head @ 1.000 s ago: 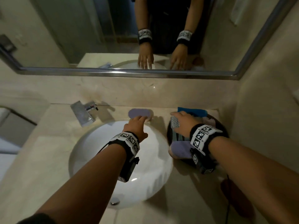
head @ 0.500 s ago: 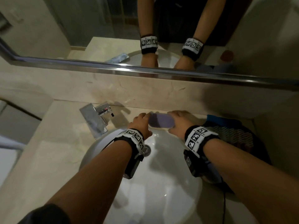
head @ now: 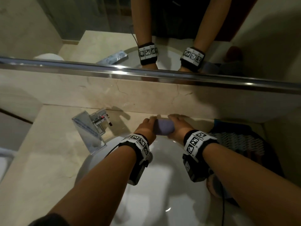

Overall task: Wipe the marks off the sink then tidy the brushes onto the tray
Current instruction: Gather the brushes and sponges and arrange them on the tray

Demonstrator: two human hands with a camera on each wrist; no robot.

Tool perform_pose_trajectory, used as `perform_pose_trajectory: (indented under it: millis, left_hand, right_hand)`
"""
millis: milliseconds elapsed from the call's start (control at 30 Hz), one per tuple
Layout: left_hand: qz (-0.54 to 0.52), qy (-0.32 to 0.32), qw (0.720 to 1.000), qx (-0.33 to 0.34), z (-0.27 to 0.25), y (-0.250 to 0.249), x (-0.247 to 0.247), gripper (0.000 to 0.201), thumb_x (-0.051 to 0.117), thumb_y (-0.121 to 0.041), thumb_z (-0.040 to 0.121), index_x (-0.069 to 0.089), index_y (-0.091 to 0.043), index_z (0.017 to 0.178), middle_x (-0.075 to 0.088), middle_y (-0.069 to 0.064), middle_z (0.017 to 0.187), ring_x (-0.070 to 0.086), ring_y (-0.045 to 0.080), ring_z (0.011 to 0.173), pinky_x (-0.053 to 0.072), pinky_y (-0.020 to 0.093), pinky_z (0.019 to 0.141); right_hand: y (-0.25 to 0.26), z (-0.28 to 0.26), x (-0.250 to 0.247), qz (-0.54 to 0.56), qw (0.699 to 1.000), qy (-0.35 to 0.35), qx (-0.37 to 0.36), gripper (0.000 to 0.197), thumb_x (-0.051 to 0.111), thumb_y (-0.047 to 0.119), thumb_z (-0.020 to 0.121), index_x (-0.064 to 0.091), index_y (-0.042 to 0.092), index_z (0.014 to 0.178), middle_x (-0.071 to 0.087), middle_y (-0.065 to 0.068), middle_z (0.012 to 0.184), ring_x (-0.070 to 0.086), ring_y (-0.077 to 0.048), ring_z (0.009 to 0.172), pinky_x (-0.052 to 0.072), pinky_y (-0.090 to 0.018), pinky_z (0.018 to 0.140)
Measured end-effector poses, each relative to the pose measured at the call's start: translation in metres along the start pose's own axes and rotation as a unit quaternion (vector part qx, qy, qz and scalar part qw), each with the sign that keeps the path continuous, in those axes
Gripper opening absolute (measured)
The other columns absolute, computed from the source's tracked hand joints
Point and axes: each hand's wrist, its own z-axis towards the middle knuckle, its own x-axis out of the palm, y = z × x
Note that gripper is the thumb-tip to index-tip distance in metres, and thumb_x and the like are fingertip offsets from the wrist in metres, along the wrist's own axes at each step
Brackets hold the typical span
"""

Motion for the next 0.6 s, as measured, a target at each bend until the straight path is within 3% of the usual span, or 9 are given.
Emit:
perform_pose_trajectory:
  millis: [100,267,400,467,600]
  left_hand:
    - [-0.004,-0.006,1.0,-0.002,-0.002,-0.003,0.001,0.08,0.057,-0.004,0.086,0.012,-0.018,0.149,0.029,0.013,0.148,0.037,0.033,0.133,0.036,0.043,0.109]
    - [-0.027,-0.056,0.997,0.038,-0.015,-0.007,0.0,0.075,0.055,-0.002,0.086,0.017,-0.019,0.149,0.036,0.013,0.141,0.044,0.031,0.127,0.04,0.037,0.106]
    - [-0.037,-0.078,0.995,0.059,-0.03,-0.02,-0.002,0.072,0.055,-0.004,0.085,0.023,-0.019,0.147,0.041,0.014,0.136,0.049,0.032,0.122,0.042,0.04,0.104]
    - [-0.037,-0.093,0.993,0.069,-0.041,-0.026,-0.004,0.067,0.054,-0.006,0.086,0.026,-0.019,0.145,0.042,0.015,0.135,0.049,0.033,0.121,0.041,0.041,0.105]
    - [-0.028,-0.114,0.989,0.087,-0.064,-0.039,-0.004,0.064,0.051,-0.006,0.087,0.027,-0.015,0.145,0.041,0.016,0.135,0.047,0.035,0.122,0.038,0.042,0.106]
  right_hand:
    - [0.0,-0.002,-0.004,0.023,1.0,0.004,-0.009,0.087,0.069,0.026,0.079,0.017,0.022,0.148,0.023,-0.007,0.154,0.032,-0.026,0.138,0.031,-0.035,0.111]
    - [-0.003,-0.023,-0.012,0.016,0.999,-0.033,-0.029,0.053,0.055,0.021,0.089,0.038,0.013,0.139,0.043,-0.009,0.141,0.046,-0.027,0.126,0.038,-0.034,0.104]
    - [-0.015,-0.049,-0.015,0.014,0.996,-0.07,-0.062,0.057,0.055,0.023,0.087,0.035,0.016,0.14,0.051,-0.01,0.132,0.051,-0.028,0.117,0.042,-0.033,0.097]
    - [-0.016,-0.059,-0.02,0.041,0.993,-0.074,-0.077,0.062,0.064,0.023,0.08,0.038,0.019,0.137,0.055,-0.008,0.126,0.055,-0.026,0.111,0.046,-0.032,0.091]
    - [-0.02,-0.079,-0.03,0.012,0.992,-0.099,-0.076,0.073,0.072,0.018,0.071,0.038,0.024,0.135,0.048,-0.004,0.127,0.051,-0.023,0.112,0.043,-0.027,0.087]
